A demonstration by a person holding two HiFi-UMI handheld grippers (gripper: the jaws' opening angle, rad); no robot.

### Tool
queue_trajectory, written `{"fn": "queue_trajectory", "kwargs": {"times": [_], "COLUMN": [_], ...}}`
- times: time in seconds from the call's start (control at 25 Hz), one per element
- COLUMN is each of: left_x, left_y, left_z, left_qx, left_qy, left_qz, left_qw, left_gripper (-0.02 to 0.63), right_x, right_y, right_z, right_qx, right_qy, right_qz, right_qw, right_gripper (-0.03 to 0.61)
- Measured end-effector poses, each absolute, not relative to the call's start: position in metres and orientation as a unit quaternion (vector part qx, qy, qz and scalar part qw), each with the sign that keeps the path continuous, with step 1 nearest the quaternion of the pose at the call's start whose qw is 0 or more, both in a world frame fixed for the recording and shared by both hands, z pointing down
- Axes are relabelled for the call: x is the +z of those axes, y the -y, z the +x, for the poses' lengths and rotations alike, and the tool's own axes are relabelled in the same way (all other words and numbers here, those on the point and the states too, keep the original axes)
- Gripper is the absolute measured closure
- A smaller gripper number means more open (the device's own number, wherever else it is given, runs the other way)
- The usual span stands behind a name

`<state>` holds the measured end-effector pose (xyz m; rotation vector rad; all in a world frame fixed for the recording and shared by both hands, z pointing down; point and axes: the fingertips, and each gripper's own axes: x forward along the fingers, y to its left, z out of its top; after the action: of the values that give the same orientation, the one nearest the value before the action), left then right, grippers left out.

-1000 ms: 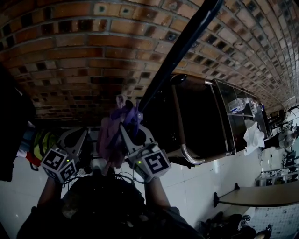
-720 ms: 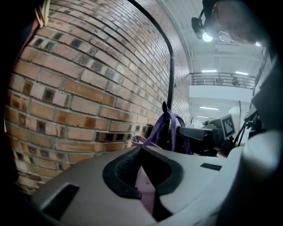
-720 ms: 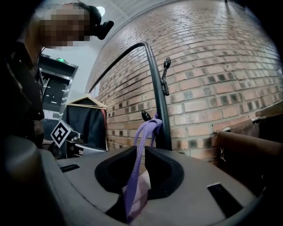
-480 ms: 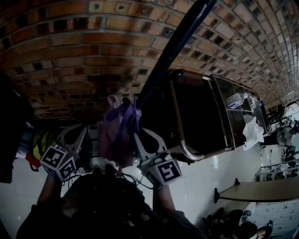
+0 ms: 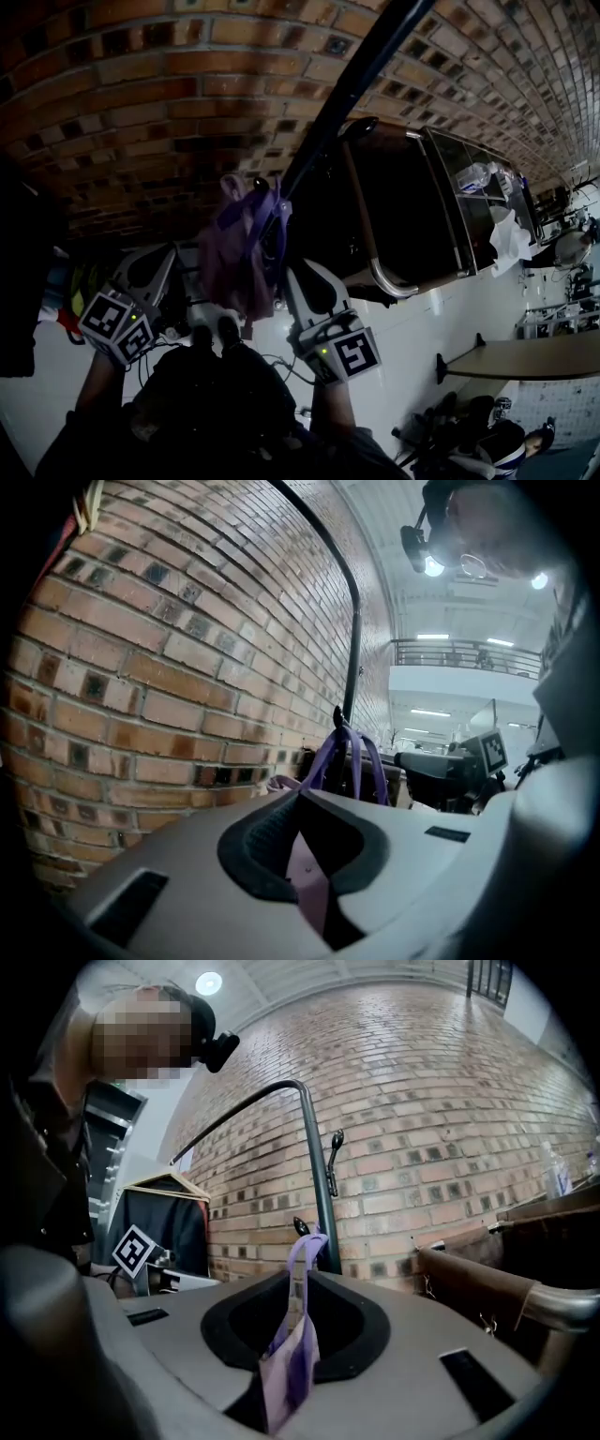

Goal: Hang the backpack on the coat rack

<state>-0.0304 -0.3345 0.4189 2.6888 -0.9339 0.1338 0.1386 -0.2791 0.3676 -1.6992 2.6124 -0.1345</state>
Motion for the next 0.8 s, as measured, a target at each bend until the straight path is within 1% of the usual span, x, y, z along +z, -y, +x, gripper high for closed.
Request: {"fn": "queue_trajectory", "kwargs": {"times": [0.08, 0.24, 0.44, 0.56, 0.8], "left_x": [0.419, 0.418, 0.42, 0.421, 0.412], "left_y": [0.327, 0.312, 0.281, 0.247, 0.169], "left_z": [-0.029, -0.031, -0.041, -0.043, -0.031], "left_qx": [0.05, 0.051, 0.045, 0.043, 0.035], "left_qy": [0.31, 0.305, 0.321, 0.332, 0.348], "left_qz": [0.938, 0.941, 0.936, 0.932, 0.928], "left_qw": [0.144, 0.138, 0.138, 0.137, 0.13], "left_gripper": [0.6, 0.6, 0.6, 0.6, 0.6], "right_x": [0.369, 0.375, 0.371, 0.369, 0.364], "right_y": [0.269, 0.255, 0.232, 0.205, 0.134], "right_z": [0.129, 0.116, 0.105, 0.102, 0.119], "right_qx": [-0.039, -0.043, -0.032, -0.025, -0.027], "right_qy": [-0.838, -0.836, -0.841, -0.848, -0.855], "right_qz": [-0.545, -0.546, -0.539, -0.528, -0.517], "right_qw": [0.005, 0.001, 0.023, 0.023, 0.04], "right_gripper": [0.515, 0.559, 0.56, 0.563, 0.563]}}
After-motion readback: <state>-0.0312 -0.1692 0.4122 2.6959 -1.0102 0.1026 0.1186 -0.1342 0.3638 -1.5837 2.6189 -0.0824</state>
